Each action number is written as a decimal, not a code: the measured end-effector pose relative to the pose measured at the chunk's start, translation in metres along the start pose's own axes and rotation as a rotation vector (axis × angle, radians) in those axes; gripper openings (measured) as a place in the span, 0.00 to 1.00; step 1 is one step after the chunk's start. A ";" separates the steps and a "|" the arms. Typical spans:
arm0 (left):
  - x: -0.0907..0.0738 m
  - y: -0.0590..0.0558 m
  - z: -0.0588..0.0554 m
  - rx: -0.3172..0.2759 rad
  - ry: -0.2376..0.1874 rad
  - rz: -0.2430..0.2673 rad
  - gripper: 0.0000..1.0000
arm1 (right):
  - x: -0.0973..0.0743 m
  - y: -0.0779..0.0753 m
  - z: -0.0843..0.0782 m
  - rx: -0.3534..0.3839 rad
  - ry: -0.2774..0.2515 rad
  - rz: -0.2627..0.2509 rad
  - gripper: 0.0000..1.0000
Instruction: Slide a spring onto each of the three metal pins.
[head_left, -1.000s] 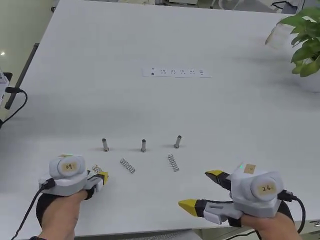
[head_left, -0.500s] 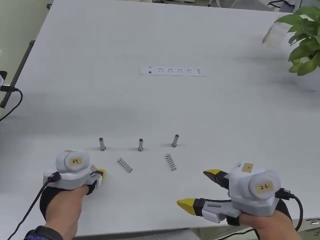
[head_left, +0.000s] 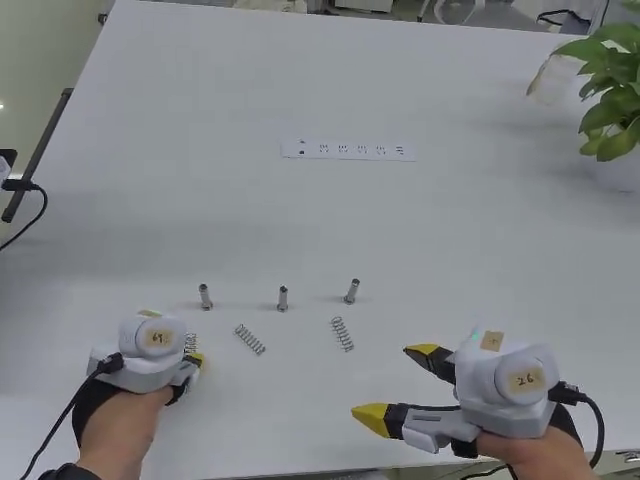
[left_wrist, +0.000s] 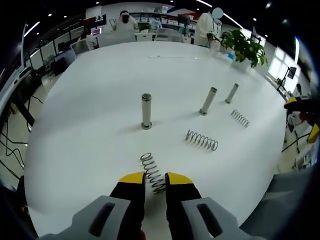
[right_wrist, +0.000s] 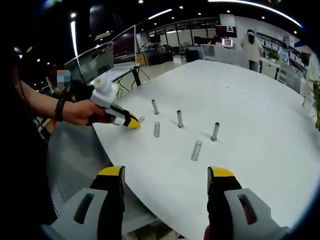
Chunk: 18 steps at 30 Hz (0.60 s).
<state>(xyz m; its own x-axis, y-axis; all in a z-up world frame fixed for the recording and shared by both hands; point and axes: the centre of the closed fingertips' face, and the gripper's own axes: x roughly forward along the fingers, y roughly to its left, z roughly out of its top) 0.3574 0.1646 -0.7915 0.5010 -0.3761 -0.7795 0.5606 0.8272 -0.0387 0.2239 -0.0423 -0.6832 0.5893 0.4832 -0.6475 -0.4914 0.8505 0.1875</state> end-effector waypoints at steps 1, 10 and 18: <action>-0.001 0.000 -0.001 0.007 -0.001 0.000 0.08 | 0.000 0.000 0.000 -0.001 0.000 0.001 0.65; -0.006 0.007 -0.007 0.048 0.023 0.008 0.05 | 0.001 0.001 0.000 -0.003 0.000 0.005 0.65; -0.008 0.006 -0.010 0.075 0.039 -0.021 0.03 | -0.002 0.001 -0.004 0.005 -0.004 -0.001 0.65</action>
<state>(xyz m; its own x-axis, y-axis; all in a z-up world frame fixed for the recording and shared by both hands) 0.3502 0.1765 -0.7920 0.4636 -0.3750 -0.8027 0.6192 0.7852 -0.0092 0.2197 -0.0427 -0.6849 0.5921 0.4833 -0.6448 -0.4876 0.8520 0.1908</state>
